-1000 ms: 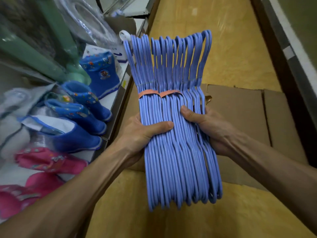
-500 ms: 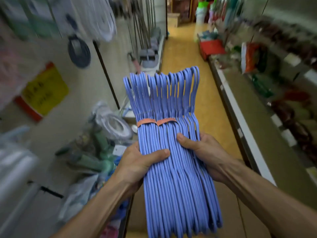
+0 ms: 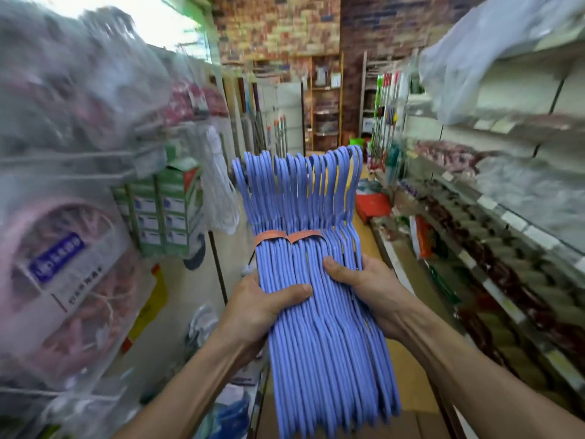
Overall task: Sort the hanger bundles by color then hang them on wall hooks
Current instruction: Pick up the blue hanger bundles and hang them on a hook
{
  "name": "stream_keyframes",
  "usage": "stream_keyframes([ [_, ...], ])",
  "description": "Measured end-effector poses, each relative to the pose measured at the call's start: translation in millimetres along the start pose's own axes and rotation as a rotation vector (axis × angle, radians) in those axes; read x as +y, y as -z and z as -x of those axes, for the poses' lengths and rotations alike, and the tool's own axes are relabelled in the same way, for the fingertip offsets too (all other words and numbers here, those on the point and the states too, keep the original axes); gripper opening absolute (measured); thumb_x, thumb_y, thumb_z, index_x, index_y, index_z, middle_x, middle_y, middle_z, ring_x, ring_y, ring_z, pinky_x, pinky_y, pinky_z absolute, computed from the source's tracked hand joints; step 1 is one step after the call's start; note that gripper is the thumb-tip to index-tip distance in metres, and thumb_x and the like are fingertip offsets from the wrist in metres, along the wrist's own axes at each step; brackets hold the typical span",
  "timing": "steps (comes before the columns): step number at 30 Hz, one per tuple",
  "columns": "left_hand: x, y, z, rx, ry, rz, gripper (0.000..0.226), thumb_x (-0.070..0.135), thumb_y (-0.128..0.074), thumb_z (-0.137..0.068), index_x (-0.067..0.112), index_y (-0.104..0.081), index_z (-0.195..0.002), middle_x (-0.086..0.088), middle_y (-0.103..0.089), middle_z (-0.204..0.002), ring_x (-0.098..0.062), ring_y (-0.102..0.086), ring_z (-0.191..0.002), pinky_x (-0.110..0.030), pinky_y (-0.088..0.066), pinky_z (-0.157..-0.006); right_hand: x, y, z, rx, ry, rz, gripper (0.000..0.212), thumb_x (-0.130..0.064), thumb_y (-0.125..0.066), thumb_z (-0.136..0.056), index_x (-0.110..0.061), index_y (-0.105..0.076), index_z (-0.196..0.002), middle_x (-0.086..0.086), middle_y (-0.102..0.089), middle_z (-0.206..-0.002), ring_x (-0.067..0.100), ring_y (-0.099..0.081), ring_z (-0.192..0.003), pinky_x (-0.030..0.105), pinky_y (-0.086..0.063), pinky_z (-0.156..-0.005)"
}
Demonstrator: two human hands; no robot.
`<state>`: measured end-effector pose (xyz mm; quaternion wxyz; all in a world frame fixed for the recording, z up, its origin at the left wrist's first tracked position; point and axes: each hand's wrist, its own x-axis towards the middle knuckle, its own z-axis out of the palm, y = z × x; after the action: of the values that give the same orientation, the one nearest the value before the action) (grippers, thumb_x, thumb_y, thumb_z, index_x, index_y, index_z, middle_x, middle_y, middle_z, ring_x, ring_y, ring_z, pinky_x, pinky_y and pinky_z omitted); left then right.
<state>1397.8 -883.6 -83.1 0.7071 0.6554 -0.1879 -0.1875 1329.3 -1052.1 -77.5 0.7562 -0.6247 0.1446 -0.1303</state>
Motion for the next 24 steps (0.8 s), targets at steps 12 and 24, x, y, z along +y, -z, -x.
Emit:
stream_keyframes([
  [12,90.1,-36.9,94.5,0.150,-0.198,-0.082,0.029,0.002,-0.078,-0.078,0.014,-0.068,-0.103,-0.003,-0.077,-0.097,-0.025,-0.075,-0.086,-0.033,-0.060,-0.068,-79.3,-10.6,65.5,-0.136,0.053,-0.070,0.039,-0.031,-0.077,-0.084,-0.007,-0.069,-0.114,0.014,-0.076,-0.107,0.035,-0.074,-0.092,0.053,-0.060,-0.080],
  [24,112.4,-82.1,198.2,0.477,-0.293,-0.156,0.037,0.005,-0.079,-0.079,0.007,-0.066,-0.113,-0.009,-0.075,-0.107,-0.029,-0.073,-0.094,-0.049,-0.060,-0.083,-109.6,-9.4,122.7,-0.482,0.071,-0.061,0.032,-0.027,-0.079,-0.082,-0.009,-0.071,-0.109,0.009,-0.078,-0.099,0.031,-0.076,-0.085,0.046,-0.062,-0.072],
])
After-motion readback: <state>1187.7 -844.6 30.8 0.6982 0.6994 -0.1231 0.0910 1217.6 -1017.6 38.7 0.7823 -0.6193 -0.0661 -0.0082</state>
